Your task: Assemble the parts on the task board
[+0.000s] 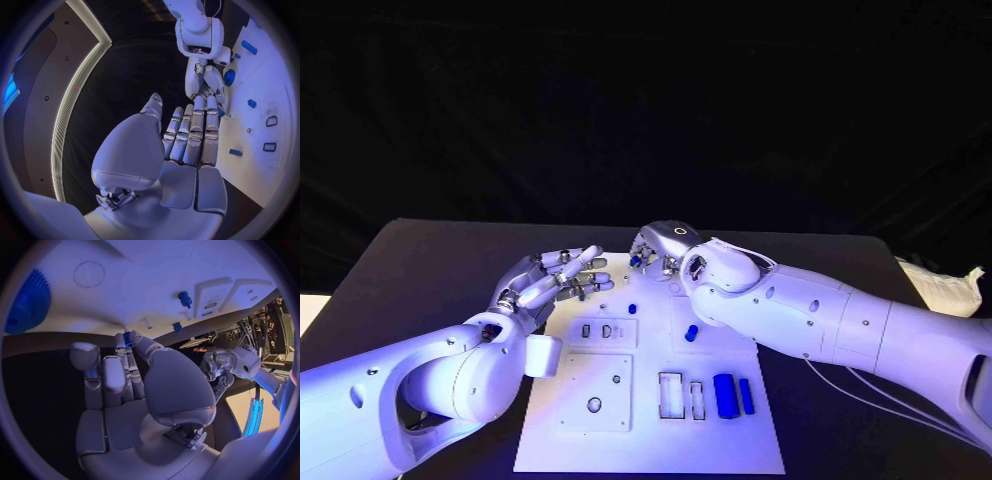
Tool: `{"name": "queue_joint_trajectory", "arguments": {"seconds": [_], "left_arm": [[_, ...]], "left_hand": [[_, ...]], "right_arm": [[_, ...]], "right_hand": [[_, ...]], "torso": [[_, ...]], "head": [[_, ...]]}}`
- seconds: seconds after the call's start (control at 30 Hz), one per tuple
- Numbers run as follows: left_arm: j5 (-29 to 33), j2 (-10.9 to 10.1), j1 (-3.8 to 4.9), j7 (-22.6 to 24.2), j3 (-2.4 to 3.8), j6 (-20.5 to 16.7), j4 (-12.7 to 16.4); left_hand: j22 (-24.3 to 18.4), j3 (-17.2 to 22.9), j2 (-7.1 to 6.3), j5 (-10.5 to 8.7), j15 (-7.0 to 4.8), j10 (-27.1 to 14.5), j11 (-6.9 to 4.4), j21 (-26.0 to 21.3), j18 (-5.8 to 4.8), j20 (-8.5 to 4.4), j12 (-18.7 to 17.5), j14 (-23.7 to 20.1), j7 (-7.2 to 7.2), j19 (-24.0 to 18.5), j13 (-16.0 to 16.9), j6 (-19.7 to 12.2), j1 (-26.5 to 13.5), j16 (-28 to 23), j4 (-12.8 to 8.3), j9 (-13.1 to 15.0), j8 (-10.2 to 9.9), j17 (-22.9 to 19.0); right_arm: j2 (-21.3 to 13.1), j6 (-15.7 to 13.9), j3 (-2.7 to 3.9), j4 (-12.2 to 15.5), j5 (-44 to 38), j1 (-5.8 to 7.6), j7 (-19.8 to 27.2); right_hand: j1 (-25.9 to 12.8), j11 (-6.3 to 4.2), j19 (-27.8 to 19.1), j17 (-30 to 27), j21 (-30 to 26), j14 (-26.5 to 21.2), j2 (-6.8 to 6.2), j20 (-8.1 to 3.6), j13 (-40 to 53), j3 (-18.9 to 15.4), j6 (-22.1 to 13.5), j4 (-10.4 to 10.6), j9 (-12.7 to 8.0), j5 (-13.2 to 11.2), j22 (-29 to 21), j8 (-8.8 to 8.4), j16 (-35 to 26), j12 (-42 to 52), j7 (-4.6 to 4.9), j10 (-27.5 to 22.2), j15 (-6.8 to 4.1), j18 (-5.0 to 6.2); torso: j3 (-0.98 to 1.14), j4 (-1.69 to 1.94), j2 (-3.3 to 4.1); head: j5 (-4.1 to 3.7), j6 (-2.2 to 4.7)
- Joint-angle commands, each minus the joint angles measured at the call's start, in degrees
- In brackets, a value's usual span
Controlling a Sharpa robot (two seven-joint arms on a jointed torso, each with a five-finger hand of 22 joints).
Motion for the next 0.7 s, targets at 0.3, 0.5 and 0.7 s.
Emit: {"name": "queue_joint_trajectory", "arguments": {"seconds": [0.3, 0.5, 0.7], "left_arm": [[0.1, 0.2, 0.08, -0.1, 0.05, 1.2, 0.1], [0.1, 0.2, 0.09, -0.2, 0.05, 1.3, 0.1], [0.1, 0.2, 0.1, -0.3, 0.05, 1.2, 0.0]], "left_hand": [[-0.1, 0.0, 0.42, -0.17, 0.21, 0.0, 0.46, -0.2, 0.64, 0.12, -0.2, 0.1, 0.35, 0.1, -0.1, 0.0, -0.2, -0.2, -0.3, -0.1, -0.2, 0.1], [-0.1, 0.0, 0.43, -0.16, 0.23, 0.0, 0.47, -0.2, 0.64, 0.14, -0.2, 0.0, 0.35, 0.1, -0.1, 0.0, -0.3, -0.3, -0.4, -0.1, -0.2, 0.1], [-0.1, 0.0, 0.43, -0.16, 0.23, 0.0, 0.47, -0.2, 0.64, 0.14, -0.2, 0.0, 0.35, 0.1, -0.1, 0.0, -0.3, -0.3, -0.4, -0.1, -0.2, 0.1]], "right_arm": [[1.5, 2.2, 0.0, -2.1, -1.3, 0.04, -1.5], [2.2, 3.0, -0.04, -3.0, -1.3, 0.04, -1.9], [2.3, 2.9, -0.06, -3.1, -1.2, 0.04, -2.1]], "right_hand": [[-0.2, 0.23, -0.2, 0.1, 0.5, 1.7, -0.48, 0.22, -0.1, 0.3, 0.0, 0.6, 1.6, 0.0, 0.1, 0.04, 0.5, -0.2, 0.16, -0.7, -0.13, -1.07], [-0.6, 0.57, -0.8, -0.2, 0.4, 1.5, -1.07, 0.45, -0.2, 0.3, -0.9, 1.2, 1.6, -0.2, -0.2, -0.65, 0.5, -0.3, 0.53, -1.8, 0.15, -0.98], [-1.0, 1.2, -1.5, -1.1, 0.0, 1.1, -2.12, 0.9, -0.3, 0.3, -2.4, 1.9, 1.3, -0.1, -1.0, -1.2, 0.1, -0.3, 1.12, -3.9, 0.67, -0.86]], "torso": [[-0.03, 0.11, 0.17], [-0.08, 0.14, 0.21], [-0.1, 0.05, 0.25]], "head": [[-0.05, -0.08], [0.02, -0.13], [0.09, -0.08]]}}
